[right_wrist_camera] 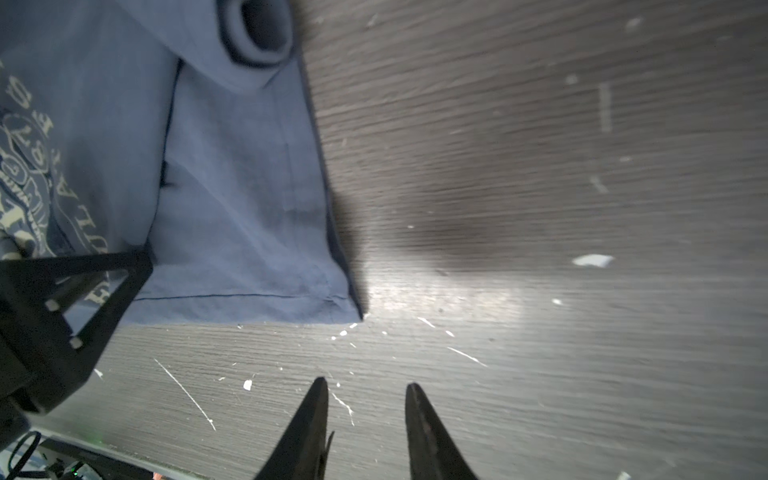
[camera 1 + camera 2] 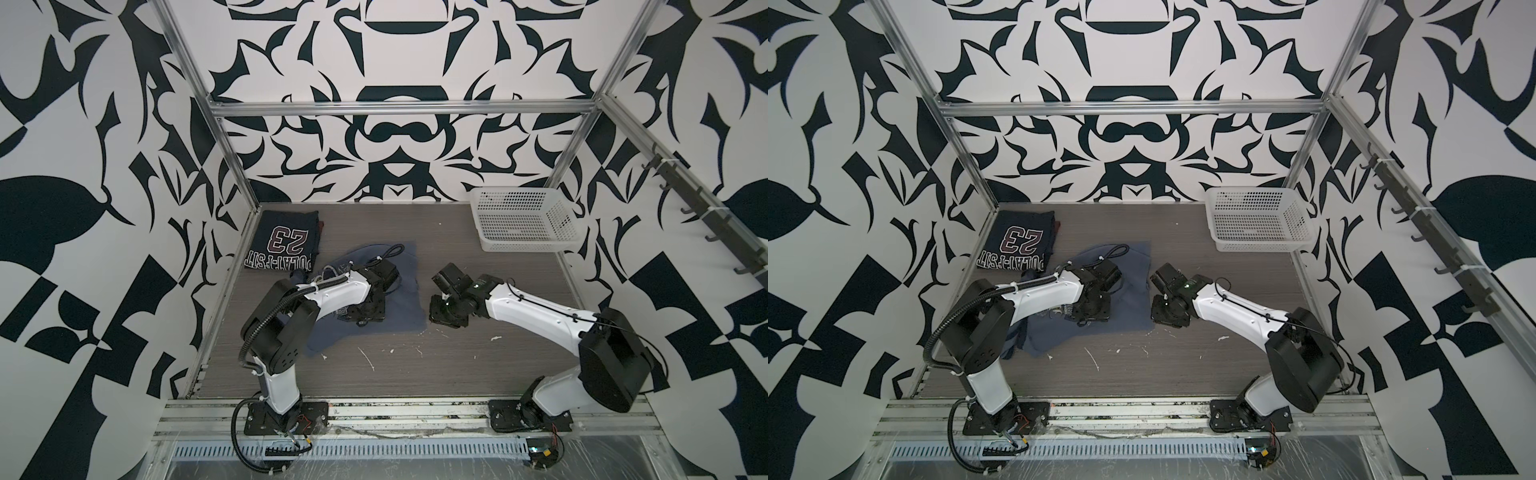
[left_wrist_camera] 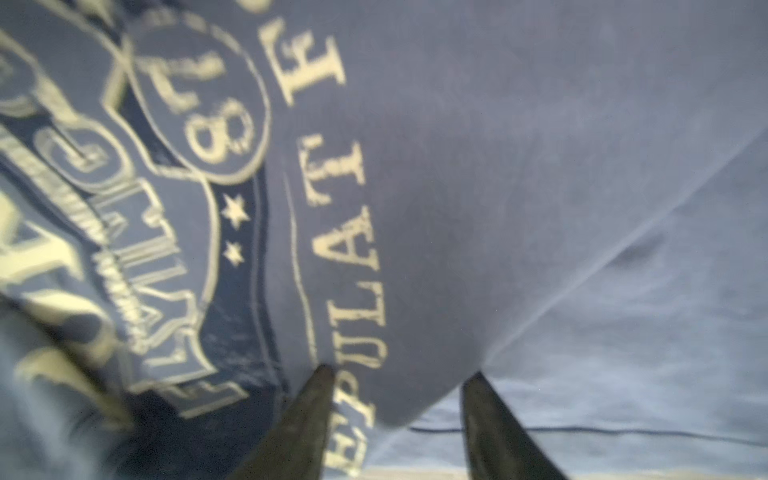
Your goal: Fold and stack the tank tops
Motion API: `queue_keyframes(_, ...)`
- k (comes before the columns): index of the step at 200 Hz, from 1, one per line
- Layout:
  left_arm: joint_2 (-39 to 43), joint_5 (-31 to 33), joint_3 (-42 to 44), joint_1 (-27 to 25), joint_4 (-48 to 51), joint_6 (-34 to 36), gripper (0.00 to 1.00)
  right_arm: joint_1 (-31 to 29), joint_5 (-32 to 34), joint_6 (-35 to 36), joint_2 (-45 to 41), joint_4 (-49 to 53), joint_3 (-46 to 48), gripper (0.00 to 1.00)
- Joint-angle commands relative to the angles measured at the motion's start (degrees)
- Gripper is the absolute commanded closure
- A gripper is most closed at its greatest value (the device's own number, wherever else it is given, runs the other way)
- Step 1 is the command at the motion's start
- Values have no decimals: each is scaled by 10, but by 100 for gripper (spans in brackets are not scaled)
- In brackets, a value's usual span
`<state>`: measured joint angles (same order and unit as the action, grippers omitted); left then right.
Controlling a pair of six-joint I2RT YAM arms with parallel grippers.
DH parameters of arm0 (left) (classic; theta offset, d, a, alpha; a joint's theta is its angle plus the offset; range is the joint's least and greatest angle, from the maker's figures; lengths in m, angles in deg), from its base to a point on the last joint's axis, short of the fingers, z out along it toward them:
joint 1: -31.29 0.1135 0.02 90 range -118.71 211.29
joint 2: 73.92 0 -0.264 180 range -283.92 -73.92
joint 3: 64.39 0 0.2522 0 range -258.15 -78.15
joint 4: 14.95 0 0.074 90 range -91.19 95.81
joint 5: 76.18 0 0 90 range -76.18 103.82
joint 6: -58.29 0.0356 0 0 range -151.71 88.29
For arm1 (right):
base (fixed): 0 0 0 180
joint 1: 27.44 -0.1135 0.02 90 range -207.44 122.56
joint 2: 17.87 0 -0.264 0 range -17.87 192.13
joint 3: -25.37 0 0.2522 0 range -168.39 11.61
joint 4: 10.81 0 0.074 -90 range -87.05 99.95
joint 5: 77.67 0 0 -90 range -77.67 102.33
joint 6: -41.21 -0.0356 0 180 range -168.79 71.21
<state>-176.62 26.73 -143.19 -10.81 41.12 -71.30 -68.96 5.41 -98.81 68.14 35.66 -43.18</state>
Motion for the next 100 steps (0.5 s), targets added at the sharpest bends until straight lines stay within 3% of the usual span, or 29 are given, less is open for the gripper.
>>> queue_keyframes(1, -5, 42, -11, 7, 21, -10, 71, -18, -7, 9, 17, -31, -1, 64)
queue_keyframes(46, 24, 30, 9, 30, -2, -19, 95, -20, -11, 26, 49, -91, 15, 53)
queue_keyframes(71, 42, 21, 24, 46, -14, -25, 98, -21, -15, 28, 67, -111, 22, 42)
queue_keyframes(100, 43, 11, 31, 56, -16, -28, 99, -26, -23, 25, 94, -129, 23, 42)
